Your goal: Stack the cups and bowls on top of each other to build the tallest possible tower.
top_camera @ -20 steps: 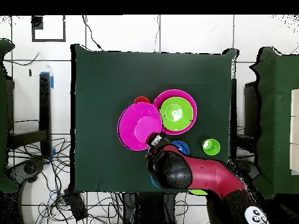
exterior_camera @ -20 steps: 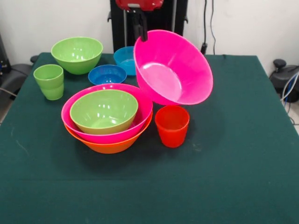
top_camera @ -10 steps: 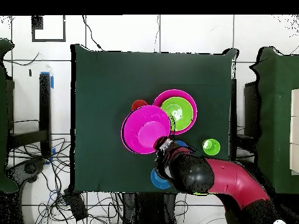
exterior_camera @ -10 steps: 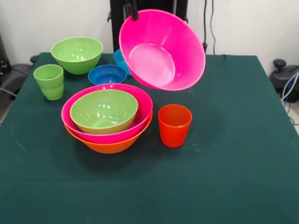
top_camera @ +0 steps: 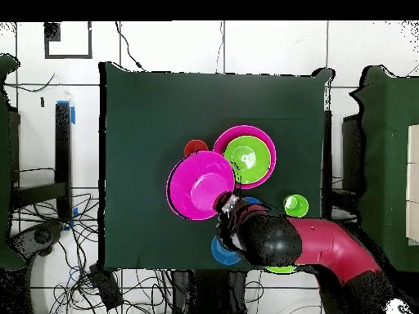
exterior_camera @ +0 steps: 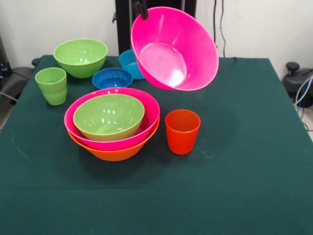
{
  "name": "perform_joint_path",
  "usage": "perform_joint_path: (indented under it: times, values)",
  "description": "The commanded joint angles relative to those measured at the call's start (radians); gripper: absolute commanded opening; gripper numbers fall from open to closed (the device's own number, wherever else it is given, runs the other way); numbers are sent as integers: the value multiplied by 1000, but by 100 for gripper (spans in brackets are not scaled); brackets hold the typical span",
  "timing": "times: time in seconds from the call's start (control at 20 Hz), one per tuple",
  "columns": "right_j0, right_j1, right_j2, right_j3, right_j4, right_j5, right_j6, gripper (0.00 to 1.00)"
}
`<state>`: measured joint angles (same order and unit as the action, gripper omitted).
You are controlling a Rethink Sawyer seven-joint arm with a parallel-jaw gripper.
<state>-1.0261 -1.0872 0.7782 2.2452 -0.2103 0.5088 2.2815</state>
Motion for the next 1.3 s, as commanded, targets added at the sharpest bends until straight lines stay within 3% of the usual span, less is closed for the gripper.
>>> perform_joint_path:
  times: [0.05,0.6,1.3]
  values:
    - [-20,116,104,-65,-97,110,-283,0]
    - [-92,287,151,-219,-232,179,-393,0]
    - [-196,322,204,-332,-257,386,-557,0]
